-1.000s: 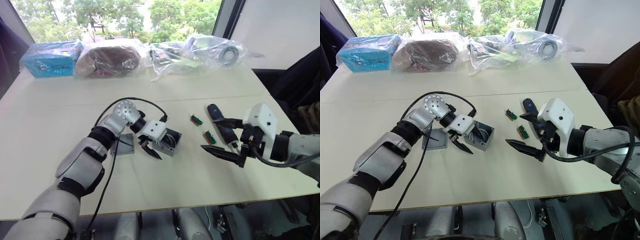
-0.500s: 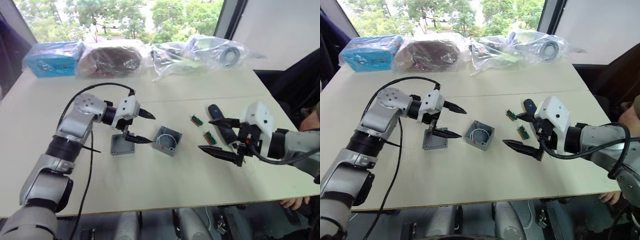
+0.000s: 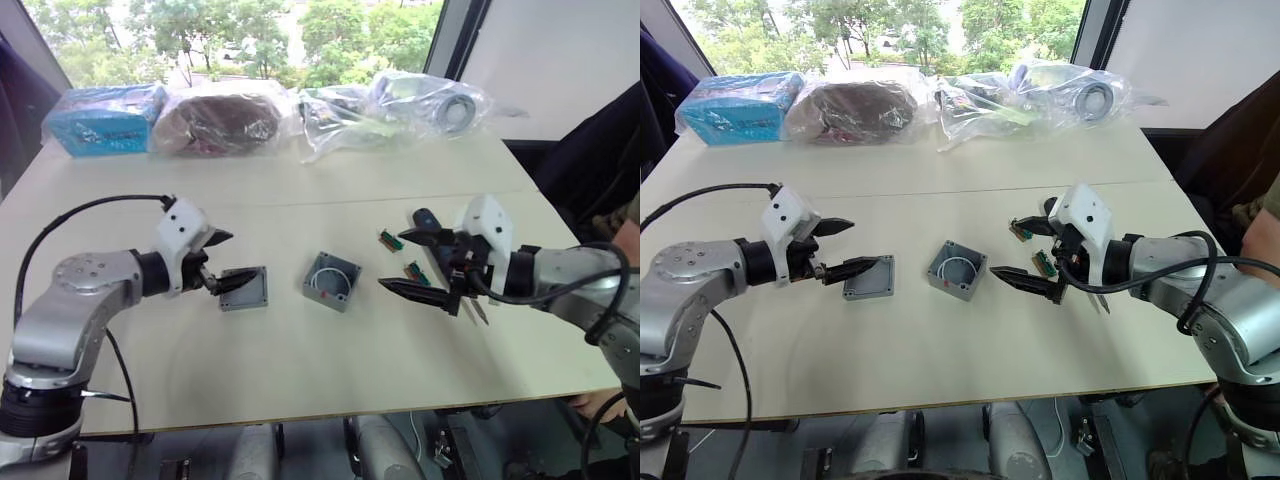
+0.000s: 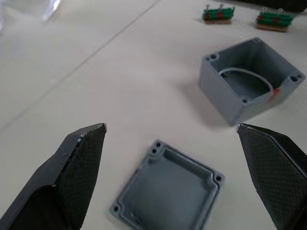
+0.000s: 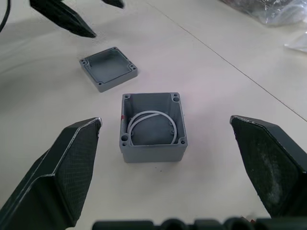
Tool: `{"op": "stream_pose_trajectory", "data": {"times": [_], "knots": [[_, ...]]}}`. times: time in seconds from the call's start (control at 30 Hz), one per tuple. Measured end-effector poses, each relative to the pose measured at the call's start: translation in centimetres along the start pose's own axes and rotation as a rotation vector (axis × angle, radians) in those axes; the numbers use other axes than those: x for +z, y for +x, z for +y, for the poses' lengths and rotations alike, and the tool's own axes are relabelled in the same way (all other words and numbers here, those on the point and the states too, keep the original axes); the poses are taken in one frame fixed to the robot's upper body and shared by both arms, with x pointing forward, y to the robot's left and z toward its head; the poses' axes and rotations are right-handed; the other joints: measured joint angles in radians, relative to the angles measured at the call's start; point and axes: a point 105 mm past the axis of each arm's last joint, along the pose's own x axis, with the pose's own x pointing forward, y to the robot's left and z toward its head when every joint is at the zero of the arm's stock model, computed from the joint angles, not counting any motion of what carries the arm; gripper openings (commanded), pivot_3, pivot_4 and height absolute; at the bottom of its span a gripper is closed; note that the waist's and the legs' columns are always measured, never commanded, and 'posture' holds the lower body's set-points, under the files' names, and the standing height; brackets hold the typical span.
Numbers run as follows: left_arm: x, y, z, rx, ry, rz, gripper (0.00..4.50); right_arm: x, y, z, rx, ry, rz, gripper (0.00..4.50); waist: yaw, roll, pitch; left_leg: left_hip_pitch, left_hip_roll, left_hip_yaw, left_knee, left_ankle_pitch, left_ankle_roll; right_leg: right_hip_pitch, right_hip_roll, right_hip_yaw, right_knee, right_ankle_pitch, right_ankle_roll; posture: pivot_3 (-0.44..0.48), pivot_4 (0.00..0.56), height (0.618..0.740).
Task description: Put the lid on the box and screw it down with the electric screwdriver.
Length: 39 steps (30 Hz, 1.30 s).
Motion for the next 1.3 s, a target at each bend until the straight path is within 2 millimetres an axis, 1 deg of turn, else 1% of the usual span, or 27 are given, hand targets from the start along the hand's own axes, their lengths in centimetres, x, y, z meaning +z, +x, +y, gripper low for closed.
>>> {"op": "stream_pose_trajectory", "data": {"times": [0.1, 0.13, 0.17, 0.2, 0.3, 0.4, 0.47, 0.57, 0.63, 0.7, 0.77, 0.8, 0.83, 0.87, 0.9, 0.93, 1.0, 1.03, 1.07, 1.13, 1.17, 1.3], "knots": [[-1.1, -0.2, 1.4, 0.145, -0.054, 0.052, 4.48, -0.4, 0.4, 0.2, 0.008, -0.008, 0.012, 4.50, -0.001, 0.000, 0.000, 0.000, 0.000, 0.000, 0.000, 0.000, 0.000, 0.000, 0.000, 0.000, 0.000, 0.000, 0.000, 0.000, 0.150, 0.740], [-1.4, -0.2, 1.6, 0.184, -0.078, 0.063, 4.48, -0.5, 0.5, 0.3, 0.012, -0.010, 0.012, 4.50, -0.001, 0.000, 0.000, 0.000, 0.000, 0.000, 0.000, 0.000, 0.000, 0.000, 0.000, 0.000, 0.000, 0.000, 0.000, 0.000, 0.150, 0.740], [-2.0, 0.0, 1.8, 0.265, -0.135, 0.077, 4.48, -0.5, 0.7, 0.5, 0.022, -0.013, 0.009, 4.50, -0.001, 0.000, 0.000, 0.000, 0.000, 0.000, 0.000, 0.000, 0.000, 0.000, 0.000, 0.000, 0.000, 0.001, 0.002, 0.000, 0.150, 0.740], [-2.4, 0.1, 1.7, 0.293, -0.163, 0.091, 4.48, -0.5, 0.9, 0.6, 0.030, -0.014, 0.006, 4.50, -0.001, -0.001, 0.000, 0.000, 0.000, 0.000, 0.000, 0.000, 0.000, 0.000, 0.000, 0.000, 0.000, 0.002, 0.003, 0.000, 0.150, 0.740], [-3.7, 0.4, 1.0, 0.349, -0.261, 0.146, 4.48, -0.1, 1.1, 0.8, 0.054, -0.028, 0.000, 4.50, -0.001, -0.001, 0.000, 0.000, 0.000, 0.000, 0.000, 0.000, 0.000, 0.000, 0.000, 0.000, 0.000, 0.004, 0.000, 0.000, 0.150, 0.740], [-4.7, 0.7, 0.3, 0.398, -0.342, 0.189, 4.48, 1.2, 1.1, 1.2, 0.108, -0.055, -0.025, 4.50, -0.001, -0.001, 0.000, 0.000, 0.000, -0.001, 0.000, 0.000, 0.000, 0.000, 0.000, 0.000, 0.000, 0.004, 0.000, 0.000, 0.150, 0.740], [-5.2, 0.6, 0.3, 0.429, -0.375, 0.206, 4.48, 1.7, 1.0, 1.6, 0.147, -0.062, -0.030, 4.50, -0.002, -0.001, 0.000, 0.000, 0.000, -0.001, 0.000, 0.000, 0.000, 0.000, 0.000, 0.000, 0.000, 0.004, 0.000, 0.000, 0.150, 0.740], [-6.3, 0.6, 0.4, 0.481, -0.462, 0.227, 4.48, 2.8, 0.1, 2.3, 0.227, -0.085, -0.024, 4.50, 0.000, -0.001, 0.000, 0.000, 0.000, -0.001, 0.000, 0.000, 0.000, 0.001, 0.000, -0.001, 0.000, 0.004, -0.001, 0.000, 0.150, 0.740], [-7.0, 0.8, 0.4, 0.495, -0.505, 0.242, 4.48, 3.2, -0.1, 2.4, 0.246, -0.092, -0.021, 4.50, 0.000, -0.002, 0.000, 0.001, -0.001, -0.001, 0.000, 0.000, 0.000, 0.001, 0.000, -0.001, 0.000, 0.004, -0.002, 0.000, 0.150, 0.740], [-7.2, 0.9, 0.4, 0.502, -0.528, 0.236, 4.48, 3.4, -0.2, 2.5, 0.256, -0.094, -0.021, 4.50, 0.000, -0.002, -0.001, 0.001, -0.001, -0.001, 0.000, 0.000, 0.000, 0.001, 0.000, -0.001, 0.000, 0.003, -0.003, 0.000, 0.150, 0.740], [-7.2, 1.1, 0.4, 0.506, -0.554, 0.223, 3.99, 3.5, -0.2, 2.5, 0.258, -0.099, -0.021, 4.50, 0.000, -0.001, -0.001, 0.001, -0.001, -0.001, 0.000, 0.000, 0.000, 0.002, 0.000, -0.001, 0.000, 0.003, -0.004, 0.000, 0.150, 0.740], [-7.3, 1.2, 0.5, 0.511, -0.565, 0.220, 3.84, 3.5, -0.3, 2.5, 0.258, -0.101, -0.017, 4.50, 0.001, -0.001, -0.001, 0.002, -0.001, -0.001, 0.000, 0.000, 0.000, 0.002, 0.000, -0.001, 0.000, 0.003, -0.004, 0.000, 0.150, 0.740], [-7.4, 1.2, 0.7, 0.521, -0.577, 0.215, 3.37, 3.5, -0.3, 2.5, 0.257, -0.102, -0.012, 4.50, 0.001, -0.001, -0.002, 0.002, -0.001, -0.001, 0.000, 0.000, 0.000, 0.002, 0.000, -0.001, 0.000, 0.003, -0.004, 0.000, 0.150, 0.740], [-7.6, 1.2, 0.8, 0.526, -0.584, 0.215, 3.03, 3.4, -0.4, 2.5, 0.256, -0.102, -0.005, 4.50, 0.001, -0.001, -0.002, 0.002, -0.001, -0.001, 0.000, 0.000, 0.000, 0.002, 0.000, -0.001, 0.000, 0.003, -0.004, 0.000, 0.150, 0.740], [-7.6, 1.1, 0.8, 0.530, -0.586, 0.215, 2.78, 3.4, -0.4, 2.4, 0.256, -0.102, -0.001, 4.50, 0.001, -0.001, -0.002, 0.002, -0.001, -0.001, 0.000, 0.000, 0.000, 0.002, 0.000, -0.001, 0.000, 0.003, -0.005, 0.000, 0.150, 0.740], [-7.7, 1.1, 0.9, 0.532, -0.589, 0.218, 2.30, 3.3, -0.5, 2.4, 0.255, -0.102, 0.004, 4.50, 0.001, 0.000, -0.002, 0.002, -0.001, -0.001, 0.000, 0.000, 0.000, 0.002, 0.000, 0.000, 0.000, 0.003, -0.005, 0.000, 0.150, 0.740], [-7.7, 1.2, 0.8, 0.525, -0.592, 0.218, 1.55, 3.3, -0.5, 2.4, 0.252, -0.103, 0.009, 4.50, 0.001, 0.001, -0.003, 0.002, -0.002, -0.001, 0.000, 0.000, 0.000, 0.003, -0.001, 0.000, -0.001, 0.002, -0.005, 0.000, 0.150, 0.740], [-7.6, 1.3, 0.7, 0.514, -0.594, 0.215, 1.26, 3.3, -0.5, 2.3, 0.250, -0.103, 0.011, 4.50, 0.001, 0.001, -0.003, 0.002, -0.002, -0.001, 0.000, 0.000, 0.000, 0.003, -0.001, 0.000, -0.001, 0.002, -0.005, 0.000, 0.150, 0.740], [-7.6, 1.4, 0.6, 0.502, -0.596, 0.212, 0.83, 3.3, -0.6, 2.3, 0.247, -0.105, 0.016, 4.50, 0.001, 0.001, -0.003, 0.002, -0.002, -0.001, 0.000, 0.000, 0.000, 0.003, -0.001, 0.000, -0.001, 0.002, -0.005, 0.000, 0.150, 0.740], [-7.4, 1.5, 0.4, 0.487, -0.599, 0.209, 0.12, 3.3, -0.6, 2.2, 0.243, -0.105, 0.017, 4.50, 0.001, 0.001, -0.003, 0.002, -0.002, -0.001, 0.000, 0.000, 0.000, 0.003, -0.001, 0.000, -0.001, 0.002, -0.005, 0.000, 0.150, 0.740], [-7.3, 1.6, 0.4, 0.483, -0.599, 0.206, 0.03, 3.3, -0.6, 2.2, 0.241, -0.104, 0.018, 4.50, 0.001, 0.001, -0.003, 0.002, -0.002, -0.001, 0.000, 0.000, 0.000, 0.003, -0.001, 0.000, -0.001, 0.002, -0.005, 0.000, 0.150, 0.740], [-6.8, 1.8, 0.7, 0.474, -0.614, 0.206, 0.03, 3.2, -0.5, 2.0, 0.220, -0.085, 0.009, 4.50, 0.001, 0.000, -0.002, 0.002, -0.002, -0.001, 0.000, 0.000, 0.000, 0.003, -0.001, 0.000, -0.001, 0.000, -0.002, 0.000, 0.150, 0.740]]}}
